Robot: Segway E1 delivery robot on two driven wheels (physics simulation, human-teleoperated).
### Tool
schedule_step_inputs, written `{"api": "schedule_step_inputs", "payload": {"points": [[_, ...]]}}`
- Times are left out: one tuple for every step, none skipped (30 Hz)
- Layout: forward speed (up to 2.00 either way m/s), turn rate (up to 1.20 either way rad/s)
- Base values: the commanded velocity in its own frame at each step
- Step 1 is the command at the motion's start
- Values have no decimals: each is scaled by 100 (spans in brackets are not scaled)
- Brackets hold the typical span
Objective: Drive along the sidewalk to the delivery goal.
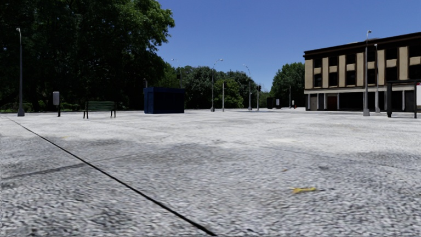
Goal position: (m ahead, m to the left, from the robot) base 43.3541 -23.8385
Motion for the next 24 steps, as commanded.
{"api": "schedule_step_inputs", "payload": {"points": [[200,0],[200,0],[200,0],[200,0],[200,0],[200,0],[200,0],[200,0],[200,0],[200,0],[200,0],[200,0],[200,0],[200,0],[200,0],[200,0],[200,0],[200,0],[200,0],[200,0],[200,0],[200,0],[200,0],[200,0]]}}
